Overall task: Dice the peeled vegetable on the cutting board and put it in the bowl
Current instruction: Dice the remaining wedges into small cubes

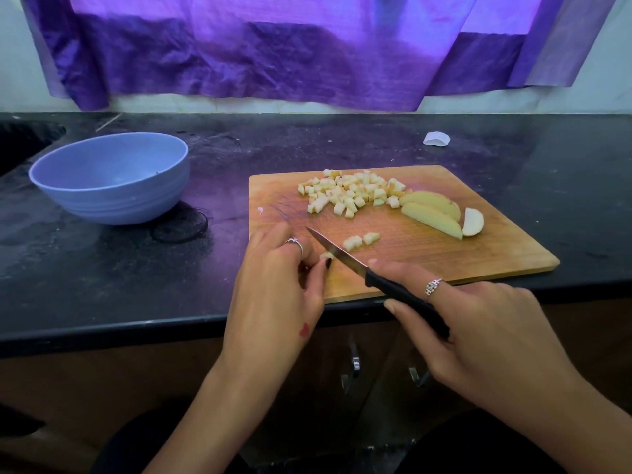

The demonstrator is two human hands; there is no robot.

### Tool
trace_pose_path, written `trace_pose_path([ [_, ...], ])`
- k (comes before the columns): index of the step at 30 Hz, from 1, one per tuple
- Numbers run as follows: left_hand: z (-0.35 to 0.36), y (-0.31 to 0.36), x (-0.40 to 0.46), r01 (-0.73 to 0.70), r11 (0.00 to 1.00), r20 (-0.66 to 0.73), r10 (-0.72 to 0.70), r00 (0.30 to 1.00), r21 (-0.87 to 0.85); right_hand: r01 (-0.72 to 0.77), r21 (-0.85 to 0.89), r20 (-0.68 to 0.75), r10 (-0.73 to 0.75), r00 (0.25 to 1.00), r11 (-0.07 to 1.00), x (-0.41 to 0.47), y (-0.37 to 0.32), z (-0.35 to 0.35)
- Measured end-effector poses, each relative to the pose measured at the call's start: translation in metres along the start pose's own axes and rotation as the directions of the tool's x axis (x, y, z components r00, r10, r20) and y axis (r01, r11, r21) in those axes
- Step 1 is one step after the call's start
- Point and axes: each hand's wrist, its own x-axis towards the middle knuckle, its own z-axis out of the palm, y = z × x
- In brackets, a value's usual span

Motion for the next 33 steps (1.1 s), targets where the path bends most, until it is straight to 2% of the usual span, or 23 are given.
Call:
trace_pose_path([
  [7,-0.002,0.002,0.002,0.005,1.0,0.031,-0.004,1.0,-0.028,-0.018,0.037,0.078,0.015,0.997,0.999,0.024,-0.001,0.007],
  [14,-0.001,0.005,0.0,0.021,0.999,0.008,-0.022,1.0,0.038,0.01,-0.039,0.059,-0.008,0.998,0.999,0.015,-0.002,0.01],
  [22,-0.002,0.004,-0.004,0.043,0.997,0.016,-0.044,0.999,0.064,-0.062,0.013,-0.042,0.062,0.997,0.998,0.0,0.003,-0.008],
  [27,-0.003,0.004,-0.007,0.044,0.992,0.01,-0.045,0.999,0.117,-0.05,0.06,-0.004,0.05,0.999,0.997,-0.001,-0.007,-0.003],
  [33,-0.002,0.004,-0.005,0.039,0.997,-0.008,-0.039,0.999,0.065,-0.04,0.092,0.017,0.039,0.999,0.995,0.003,-0.007,0.003],
])
